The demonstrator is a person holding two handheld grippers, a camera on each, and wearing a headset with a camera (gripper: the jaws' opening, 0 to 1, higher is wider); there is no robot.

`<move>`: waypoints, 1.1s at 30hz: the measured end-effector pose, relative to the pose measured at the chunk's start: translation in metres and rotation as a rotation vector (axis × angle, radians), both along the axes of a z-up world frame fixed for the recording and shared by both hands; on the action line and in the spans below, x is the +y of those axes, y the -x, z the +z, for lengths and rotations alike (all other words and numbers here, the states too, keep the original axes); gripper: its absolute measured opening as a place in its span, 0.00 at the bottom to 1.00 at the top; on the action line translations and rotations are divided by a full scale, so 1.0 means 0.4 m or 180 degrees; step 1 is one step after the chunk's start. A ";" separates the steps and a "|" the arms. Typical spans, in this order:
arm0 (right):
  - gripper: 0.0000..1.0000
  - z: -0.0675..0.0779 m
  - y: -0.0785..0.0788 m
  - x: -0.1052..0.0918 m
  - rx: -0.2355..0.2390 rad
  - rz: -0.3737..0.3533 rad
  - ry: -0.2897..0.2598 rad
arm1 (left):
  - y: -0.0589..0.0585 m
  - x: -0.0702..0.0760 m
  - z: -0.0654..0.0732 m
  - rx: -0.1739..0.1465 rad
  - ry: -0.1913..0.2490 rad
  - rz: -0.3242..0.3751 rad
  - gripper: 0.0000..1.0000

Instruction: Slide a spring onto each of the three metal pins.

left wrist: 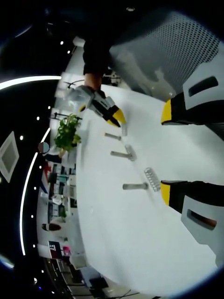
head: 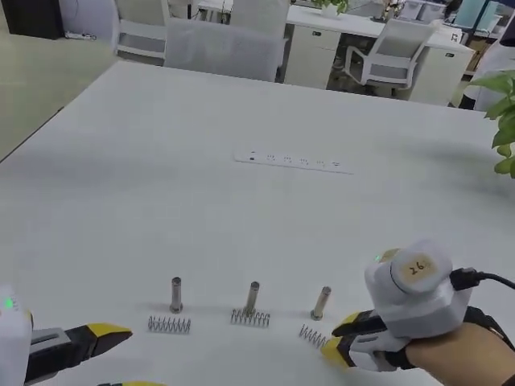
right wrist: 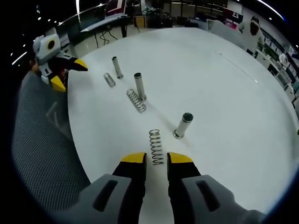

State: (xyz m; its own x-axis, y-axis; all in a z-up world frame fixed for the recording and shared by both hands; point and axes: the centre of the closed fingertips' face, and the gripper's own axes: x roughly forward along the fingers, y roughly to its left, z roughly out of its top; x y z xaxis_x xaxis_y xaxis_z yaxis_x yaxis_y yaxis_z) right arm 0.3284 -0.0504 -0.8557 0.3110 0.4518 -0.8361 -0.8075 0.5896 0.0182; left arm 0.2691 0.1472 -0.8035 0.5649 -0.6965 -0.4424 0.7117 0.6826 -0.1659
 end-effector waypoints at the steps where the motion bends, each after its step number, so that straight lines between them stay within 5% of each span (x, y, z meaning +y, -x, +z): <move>1: 0.15 -0.003 0.001 -0.001 0.0000 0.0028 0.0034 | 0.000 -0.001 0.000 0.0000 0.0002 0.0000 0.41; 22: 0.09 -0.025 0.001 -0.005 0.0050 0.0228 0.0258 | -0.005 -0.001 0.002 -0.0002 0.0021 0.0008 0.41; 33: 0.07 -0.006 0.004 0.014 -0.0076 0.0370 0.0253 | -0.003 -0.008 0.001 -0.0069 -0.0060 -0.0113 0.43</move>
